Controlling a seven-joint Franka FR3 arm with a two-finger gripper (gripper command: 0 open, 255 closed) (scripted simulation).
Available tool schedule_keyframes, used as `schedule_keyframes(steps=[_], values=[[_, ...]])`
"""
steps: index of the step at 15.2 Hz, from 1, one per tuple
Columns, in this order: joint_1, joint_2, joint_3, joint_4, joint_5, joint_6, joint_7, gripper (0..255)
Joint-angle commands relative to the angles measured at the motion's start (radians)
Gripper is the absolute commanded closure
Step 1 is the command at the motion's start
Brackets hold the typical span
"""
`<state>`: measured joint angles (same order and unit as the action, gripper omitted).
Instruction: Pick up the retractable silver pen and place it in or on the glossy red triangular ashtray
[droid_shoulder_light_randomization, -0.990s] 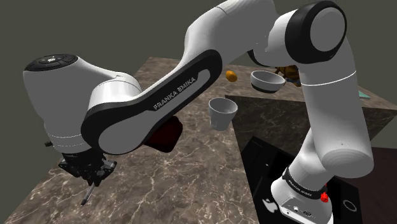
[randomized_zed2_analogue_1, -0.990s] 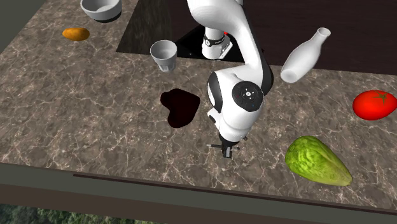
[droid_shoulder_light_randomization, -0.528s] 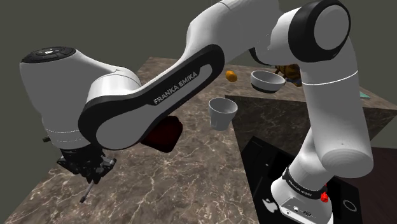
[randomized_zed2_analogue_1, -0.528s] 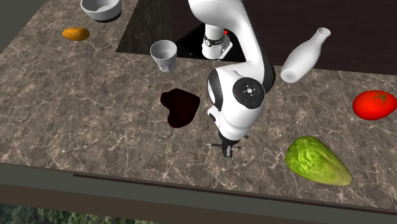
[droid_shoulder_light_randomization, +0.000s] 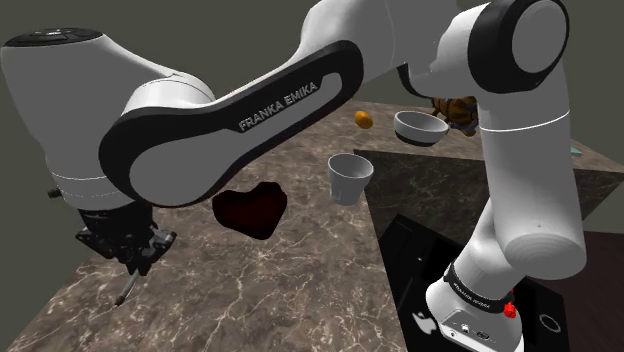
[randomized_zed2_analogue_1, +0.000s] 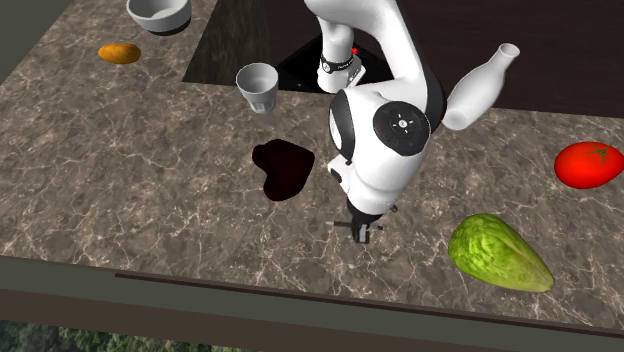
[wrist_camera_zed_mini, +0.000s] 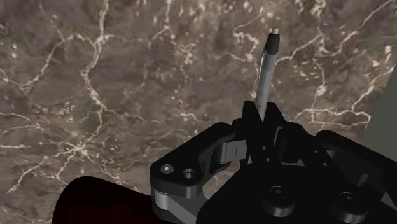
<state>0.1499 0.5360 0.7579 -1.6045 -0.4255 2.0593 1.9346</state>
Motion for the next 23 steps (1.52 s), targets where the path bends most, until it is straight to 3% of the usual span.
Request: schedule_keyframes(steps=[1,13,19,23], values=[[-0.003,-0.011,0.006,0.01,0.009,-0.019,-0.005,255],[-0.002,-0.051,0.03,0.113,0.048,-0.15,-0.035,255],[-0.223,-0.264,0.078,-0.143,0.195,-0.054,-0.186,255],[-0.344,-0.407,0.083,-0.276,0.318,-0.012,-0.327,255]])
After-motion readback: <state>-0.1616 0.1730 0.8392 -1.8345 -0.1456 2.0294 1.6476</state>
